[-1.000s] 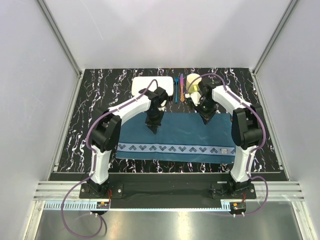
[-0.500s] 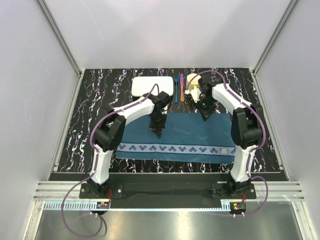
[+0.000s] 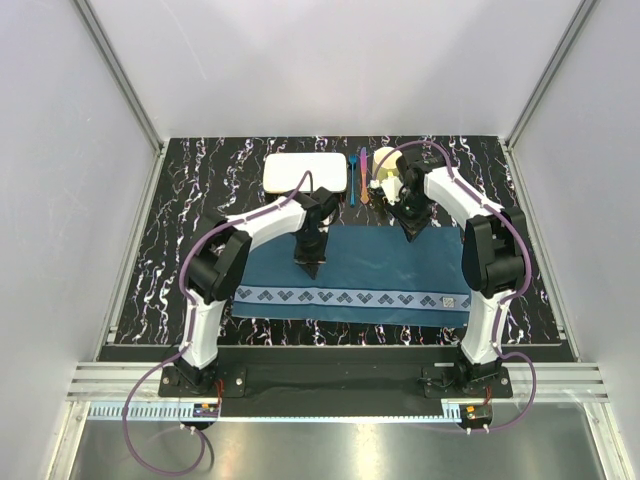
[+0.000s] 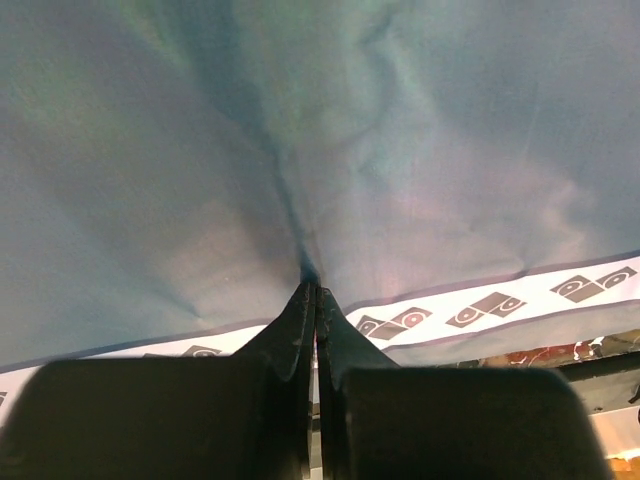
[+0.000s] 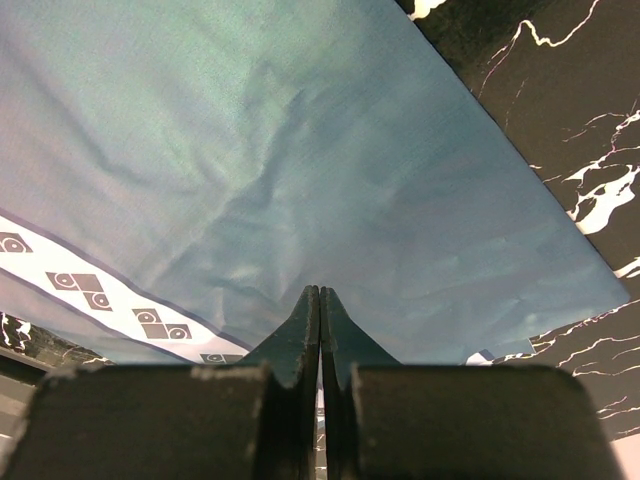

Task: Set the dinner table for one person
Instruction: Flatten out the napkin at the center of the board.

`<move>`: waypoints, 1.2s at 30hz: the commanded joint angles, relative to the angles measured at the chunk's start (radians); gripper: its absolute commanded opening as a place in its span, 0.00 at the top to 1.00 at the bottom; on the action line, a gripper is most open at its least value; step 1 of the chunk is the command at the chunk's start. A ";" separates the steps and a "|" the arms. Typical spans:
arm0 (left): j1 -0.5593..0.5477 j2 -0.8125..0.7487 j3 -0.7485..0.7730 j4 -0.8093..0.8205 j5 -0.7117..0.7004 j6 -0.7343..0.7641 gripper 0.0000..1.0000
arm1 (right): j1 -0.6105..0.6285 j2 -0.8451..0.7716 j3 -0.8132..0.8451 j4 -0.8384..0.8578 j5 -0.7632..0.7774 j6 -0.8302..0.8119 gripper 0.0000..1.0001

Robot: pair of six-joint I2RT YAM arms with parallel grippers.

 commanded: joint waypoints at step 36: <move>0.032 -0.133 -0.081 0.055 0.057 0.038 0.01 | 0.002 0.010 0.048 0.006 -0.018 0.011 1.00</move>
